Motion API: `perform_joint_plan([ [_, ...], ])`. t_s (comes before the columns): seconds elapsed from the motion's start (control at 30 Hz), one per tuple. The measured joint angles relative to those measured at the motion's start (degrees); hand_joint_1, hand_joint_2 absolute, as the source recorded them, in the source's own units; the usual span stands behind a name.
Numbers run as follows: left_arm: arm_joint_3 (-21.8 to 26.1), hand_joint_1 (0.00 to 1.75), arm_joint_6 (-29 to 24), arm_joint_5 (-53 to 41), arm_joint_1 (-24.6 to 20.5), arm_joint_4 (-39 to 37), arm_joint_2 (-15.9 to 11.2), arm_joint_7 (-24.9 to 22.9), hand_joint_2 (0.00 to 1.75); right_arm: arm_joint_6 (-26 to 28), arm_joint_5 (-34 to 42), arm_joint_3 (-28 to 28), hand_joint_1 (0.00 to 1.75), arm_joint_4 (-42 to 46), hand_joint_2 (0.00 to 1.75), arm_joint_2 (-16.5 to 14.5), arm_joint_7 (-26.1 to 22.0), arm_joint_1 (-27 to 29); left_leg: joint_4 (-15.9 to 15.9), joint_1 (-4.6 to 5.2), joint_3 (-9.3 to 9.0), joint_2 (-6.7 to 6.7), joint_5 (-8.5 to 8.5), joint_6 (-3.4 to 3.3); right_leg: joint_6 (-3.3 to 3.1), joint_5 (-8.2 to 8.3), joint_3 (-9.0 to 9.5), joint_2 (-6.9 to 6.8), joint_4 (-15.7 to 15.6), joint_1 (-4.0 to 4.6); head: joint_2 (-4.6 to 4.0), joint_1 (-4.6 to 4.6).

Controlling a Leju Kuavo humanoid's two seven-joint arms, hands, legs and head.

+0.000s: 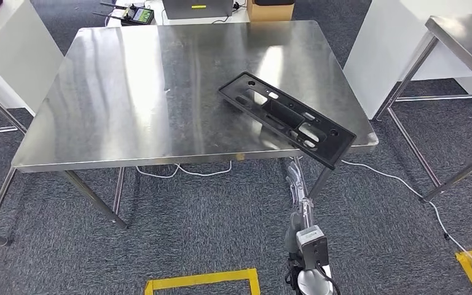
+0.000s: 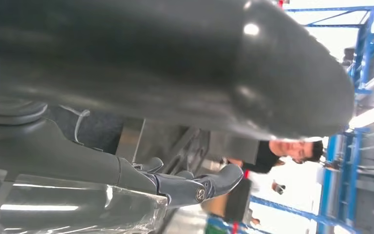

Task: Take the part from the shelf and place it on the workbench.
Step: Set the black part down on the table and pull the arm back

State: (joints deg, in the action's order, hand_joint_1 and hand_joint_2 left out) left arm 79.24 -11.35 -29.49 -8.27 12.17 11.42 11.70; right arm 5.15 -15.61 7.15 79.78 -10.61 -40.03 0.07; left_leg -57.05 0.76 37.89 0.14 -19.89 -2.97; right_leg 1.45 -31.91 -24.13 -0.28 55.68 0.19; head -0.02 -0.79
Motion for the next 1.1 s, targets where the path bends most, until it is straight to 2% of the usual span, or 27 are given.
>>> perform_joint_plan([
  [0.03, -0.21, 0.0, 0.0, -0.04, 0.02, 0.01, 0.02, 0.04, 0.0, 0.09, -0.21, -0.46, 0.0, 0.08, 0.0, -0.21, -0.03, 0.23, 0.03, 0.03, 0.04, 0.02, 0.48, 0.31, -0.3, -0.05, 0.36, -0.01, -1.01, 0.23, 0.0, -0.08],
  [0.1, -0.42, 0.0, -0.02, -0.08, 0.14, 0.02, -0.03, 0.16, 0.0, 0.85, -0.43, -1.06, 0.0, 0.11, 0.0, -0.35, -0.05, 0.93, -0.22, -0.21, 0.39, -0.1, 0.48, 0.92, -1.07, 0.88, -0.47, -0.2, -0.95, -0.42, 0.01, -0.18],
  [0.13, -0.48, 0.0, -0.03, -0.09, 0.21, 0.02, -0.06, 0.22, 0.0, 1.33, -0.45, -1.21, 0.0, 0.11, 0.0, -0.38, -0.05, 1.29, -1.21, -0.37, 0.86, -0.19, -1.06, 1.29, -1.68, 1.51, -0.97, -0.33, -1.0, -0.76, 0.01, -0.27],
  [0.17, -0.56, 0.0, -0.03, -0.09, 0.29, 0.03, -0.09, 0.28, 0.0, 1.77, -0.4, -1.27, 0.0, 0.13, 0.0, -0.4, -0.05, 1.64, -3.34, -0.59, 1.54, -0.28, -3.76, 1.72, -2.2, 2.24, -1.63, -0.46, -1.06, -1.11, 0.01, -0.4],
  [0.23, -0.72, 0.0, 0.01, -0.08, 0.36, 0.03, -0.1, 0.4, 0.0, 2.58, -0.03, -1.25, 0.0, 0.17, 0.0, -0.38, -0.05, 2.48, -10.46, -1.15, 2.98, -0.32, -10.17, 2.71, -2.71, 3.54, -3.0, -0.64, -0.97, -1.06, 0.0, -0.61],
  [0.27, -0.75, 0.0, 0.04, -0.08, 0.38, 0.03, -0.1, 0.46, 0.0, 3.0, 0.18, -1.16, 0.0, 0.18, 0.0, -0.29, -0.05, 2.98, -14.08, -1.49, 3.38, -0.32, -11.93, 3.21, -2.58, 4.14, -3.63, -0.73, -0.9, -1.07, 0.0, -0.65],
  [0.3, -0.75, 0.0, 0.07, -0.05, 0.38, 0.03, -0.1, 0.54, 0.0, 3.42, 0.43, -1.06, 0.0, 0.17, 0.0, -0.18, -0.05, 3.46, -16.43, -1.89, 3.22, -0.31, -12.16, 3.66, -2.37, 4.69, -4.25, -0.82, -0.78, -1.12, 0.0, -0.63],
  [0.33, -0.75, 0.0, 0.09, 0.0, 0.37, 0.03, -0.1, 0.6, 0.0, 3.75, 0.71, -0.91, 0.0, 0.17, 0.0, -0.04, -0.05, 3.86, -16.89, -2.32, 2.19, -0.29, -11.18, 4.06, -2.09, 5.18, -4.89, -0.89, -0.59, -1.24, 0.0, -0.63],
  [0.37, -0.75, 0.0, 0.09, 0.08, 0.37, 0.03, -0.11, 0.68, 0.0, 3.95, 1.03, -0.73, 0.0, 0.16, 0.0, 0.1, -0.05, 4.13, -15.12, -2.75, 0.1, -0.27, -9.66, 4.43, -1.76, 5.58, -5.61, -0.91, -0.26, -1.43, 0.0, -0.64],
  [0.4, -0.75, 0.0, 0.08, 0.2, 0.36, 0.03, -0.11, 0.79, 0.0, 4.11, 1.4, -0.48, 0.0, 0.15, 0.0, 0.26, -0.05, 4.26, -11.55, -3.17, -2.81, -0.28, -8.52, 4.79, -1.45, 5.88, -6.33, -0.91, 0.23, -1.61, 0.0, -0.66],
  [0.47, -0.75, 0.0, 0.02, 0.42, 0.34, 0.02, -0.02, 1.09, 0.0, 4.46, 2.13, 0.16, 0.0, 0.08, 0.0, 0.62, -0.05, 4.16, -4.07, -3.29, -7.97, -0.46, -8.51, 5.09, -0.74, 6.34, -7.69, -0.86, 1.3, -1.65, 0.0, -0.77],
  [0.53, -0.75, 0.0, -0.06, 0.52, 0.33, 0.02, 0.06, 1.42, 0.0, 5.13, 2.85, 0.86, 0.0, -0.16, 0.0, 0.96, -0.05, 3.8, -1.23, -2.81, -9.15, -0.67, -9.43, 4.42, 0.31, 7.04, -8.54, -0.83, 1.72, -1.4, 0.0, -0.77],
  [0.6, -0.75, 0.0, -0.09, 0.52, 0.37, 0.02, 0.08, 1.6, 0.0, 6.19, 3.67, 1.5, 0.0, -0.53, 0.0, 1.42, -0.05, 3.6, -0.84, -2.42, -8.04, -0.54, -8.63, 2.76, 1.49, 7.56, -9.23, -0.75, 1.81, -1.33, 0.0, -0.67],
  [0.63, -0.76, 0.0, -0.07, 0.52, 0.38, 0.02, 0.1, 1.63, 0.0, 6.77, 4.18, 1.81, 0.0, -0.72, 0.0, 1.73, -0.05, 3.62, -0.64, -2.26, -7.4, -0.43, -7.95, 1.83, 1.6, 6.72, -9.84, -0.65, 2.59, -1.34, 0.0, -0.57],
  [0.7, -0.77, 0.0, -0.04, 0.51, 0.38, 0.02, 0.12, 1.66, 0.0, 7.78, 5.08, 2.38, 0.0, -1.07, 0.0, 2.48, -0.04, 3.7, -0.37, -2.07, -5.89, -0.23, -6.47, 0.42, 0.79, 2.22, -11.84, -0.4, 7.3, -1.48, 0.01, -0.24],
  [0.73, -0.77, 0.0, -0.03, 0.5, 0.4, 0.03, 0.09, 1.68, 0.0, 8.12, 5.43, 2.71, 0.0, -1.23, 0.0, 2.83, -0.04, 3.73, -0.38, -1.92, -4.93, -0.23, -5.76, 0.07, 0.37, -0.5, -12.98, -0.3, 10.89, -1.43, 0.01, -0.03],
  [0.77, -0.77, 0.0, 0.0, 0.5, 0.43, 0.03, 0.08, 1.68, 0.0, 8.35, 5.67, 3.01, 0.0, -1.4, 0.0, 3.18, -0.03, 3.74, -0.41, -1.74, -3.98, -0.19, -4.97, -0.1, 0.3, -2.41, -13.79, -0.21, 14.52, -1.42, 0.01, 0.09],
  [0.8, -0.77, 0.0, 0.04, 0.5, 0.45, 0.03, 0.08, 1.68, 0.0, 8.51, 5.86, 3.3, 0.0, -1.59, 0.0, 3.48, -0.03, 3.74, -0.46, -1.6, -3.0, -0.15, -4.17, -0.14, 0.58, -3.08, -13.95, -0.13, 17.21, -1.38, 0.0, 0.13],
  [0.83, -0.77, 0.0, 0.08, 0.5, 0.47, 0.03, 0.08, 1.68, 0.0, 8.6, 6.02, 3.59, 0.0, -1.79, 0.0, 3.74, -0.03, 3.73, -0.51, -1.47, -1.98, -0.12, -3.36, -0.1, 1.1, -2.56, -13.29, -0.07, 18.36, -1.33, 0.0, 0.14],
  [0.87, -0.78, 0.0, 0.11, 0.51, 0.48, 0.03, 0.08, 1.67, 0.0, 8.66, 6.1, 3.86, 0.0, -1.98, 0.0, 3.94, -0.03, 3.72, -0.55, -1.38, -1.02, -0.1, -2.56, 0.0, 1.66, -1.21, -11.62, -0.02, 17.48, -1.26, 0.0, 0.14],
  [0.9, -0.78, 0.0, 0.13, 0.51, 0.48, 0.03, 0.08, 1.68, 0.0, 8.73, 6.17, 4.11, 0.0, -2.15, 0.0, 4.09, -0.03, 3.65, -0.58, -1.33, -0.14, -0.11, -1.79, 0.15, 2.0, 0.09, -9.02, 0.0, 14.72, -1.19, 0.0, 0.15],
  [0.93, -0.78, 0.0, 0.12, 0.52, 0.48, 0.03, 0.09, 1.69, 0.0, 8.91, 6.23, 4.34, 0.0, -2.3, 0.0, 4.21, -0.03, 3.48, -0.64, -1.25, 0.58, -0.14, -1.07, 0.38, 1.94, 0.63, -5.64, 0.01, 10.52, -1.06, 0.01, 0.16],
  [0.97, -0.78, 0.0, 0.08, 0.56, 0.48, 0.03, 0.12, 1.73, 0.0, 9.49, 6.1, 4.59, 0.0, -2.53, 0.0, 4.29, -0.04, 3.18, -0.69, -1.15, 1.1, -0.14, -0.36, 0.66, 1.57, 0.27, -2.33, 0.07, 5.75, -0.78, 0.01, 0.16],
  [1.0, -0.77, 0.0, 0.0, 0.63, 0.49, 0.03, 0.14, 1.81, 0.0, 10.84, 5.6, 4.84, 0.0, -3.13, 0.0, 4.37, -0.04, 2.63, -0.61, -1.06, 1.39, -0.11, 0.38, 0.99, 1.06, -0.4, -0.14, 0.14, 2.14, -0.49, 0.01, 0.12],
  [1.03, -0.77, 0.0, -0.09, 0.69, 0.5, 0.03, 0.17, 1.9, 0.0, 12.94, 4.66, 5.07, 0.0, -4.35, 0.0, 4.42, -0.05, 1.75, -0.46, -1.03, 1.5, -0.07, 1.09, 1.34, 0.5, -0.99, 1.04, 0.21, -0.18, -0.15, 0.01, 0.07],
  [1.07, -0.77, 0.0, -0.2, 0.74, 0.53, 0.03, 0.19, 1.99, 0.0, 15.47, 3.51, 5.24, 0.0, -6.34, 0.0, 4.43, -0.04, 0.56, -0.19, -1.07, 1.57, -0.01, 1.84, 1.71, -0.01, -1.01, 1.06, 0.28, -1.1, 0.09, 0.01, 0.01],
  [1.1, -0.77, 0.0, -0.3, 0.72, 0.57, 0.03, 0.2, 2.06, 0.0, 18.19, 2.33, 5.31, 0.0, -9.59, 0.0, 4.34, 0.1, -1.01, -0.05, -1.28, 1.69, 0.0, 2.11, 2.08, -0.54, -0.43, 0.47, 0.27, -0.95, -0.23, 0.0, -0.06],
])
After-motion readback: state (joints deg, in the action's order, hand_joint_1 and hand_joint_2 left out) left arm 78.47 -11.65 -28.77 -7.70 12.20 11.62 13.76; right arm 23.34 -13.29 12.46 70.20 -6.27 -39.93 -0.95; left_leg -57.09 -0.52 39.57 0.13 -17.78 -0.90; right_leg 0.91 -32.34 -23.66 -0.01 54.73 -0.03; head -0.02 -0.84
